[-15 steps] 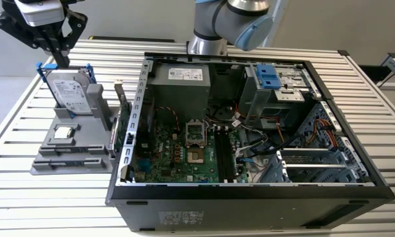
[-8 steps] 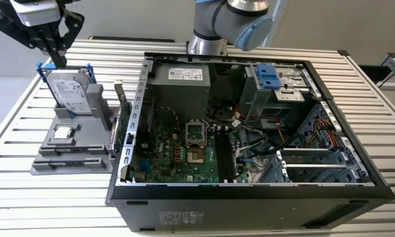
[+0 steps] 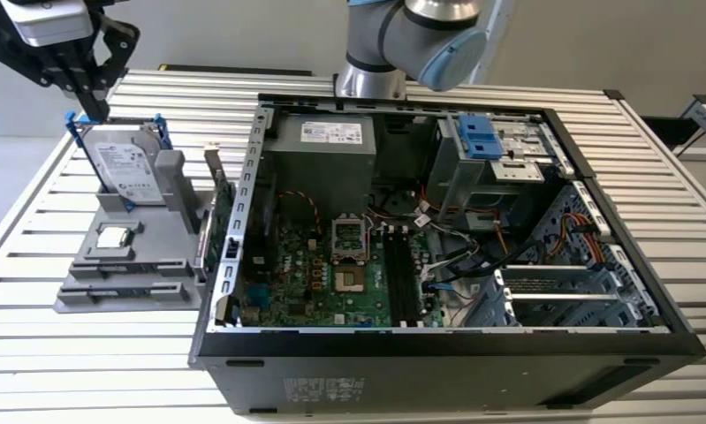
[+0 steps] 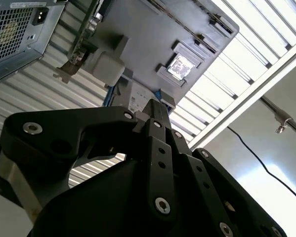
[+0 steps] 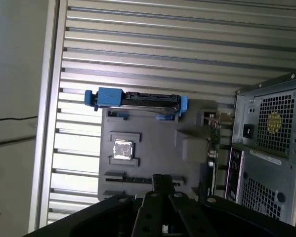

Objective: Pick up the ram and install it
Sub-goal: 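Reach for the ram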

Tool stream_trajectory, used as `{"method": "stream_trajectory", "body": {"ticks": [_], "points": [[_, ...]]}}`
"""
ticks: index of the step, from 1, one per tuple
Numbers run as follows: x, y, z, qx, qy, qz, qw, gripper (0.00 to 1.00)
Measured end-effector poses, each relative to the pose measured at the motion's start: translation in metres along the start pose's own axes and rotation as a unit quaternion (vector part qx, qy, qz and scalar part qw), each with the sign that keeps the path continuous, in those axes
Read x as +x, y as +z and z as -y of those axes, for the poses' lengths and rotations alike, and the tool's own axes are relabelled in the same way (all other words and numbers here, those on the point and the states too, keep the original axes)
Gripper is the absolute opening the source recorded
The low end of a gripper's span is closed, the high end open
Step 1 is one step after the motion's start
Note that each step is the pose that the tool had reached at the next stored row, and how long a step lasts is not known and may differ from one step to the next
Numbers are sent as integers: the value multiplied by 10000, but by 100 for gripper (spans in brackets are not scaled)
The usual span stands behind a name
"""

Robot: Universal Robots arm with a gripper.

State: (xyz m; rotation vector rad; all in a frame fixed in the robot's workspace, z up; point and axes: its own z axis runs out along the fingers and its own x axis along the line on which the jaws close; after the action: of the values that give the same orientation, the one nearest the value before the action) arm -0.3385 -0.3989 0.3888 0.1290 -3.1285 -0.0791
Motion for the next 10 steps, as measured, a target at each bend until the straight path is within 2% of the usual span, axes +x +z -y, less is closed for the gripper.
{"method": "stream_trajectory", "body": {"ticks": [10], "points": [[114, 3, -9, -1, 5, -7, 10000, 0]]}}
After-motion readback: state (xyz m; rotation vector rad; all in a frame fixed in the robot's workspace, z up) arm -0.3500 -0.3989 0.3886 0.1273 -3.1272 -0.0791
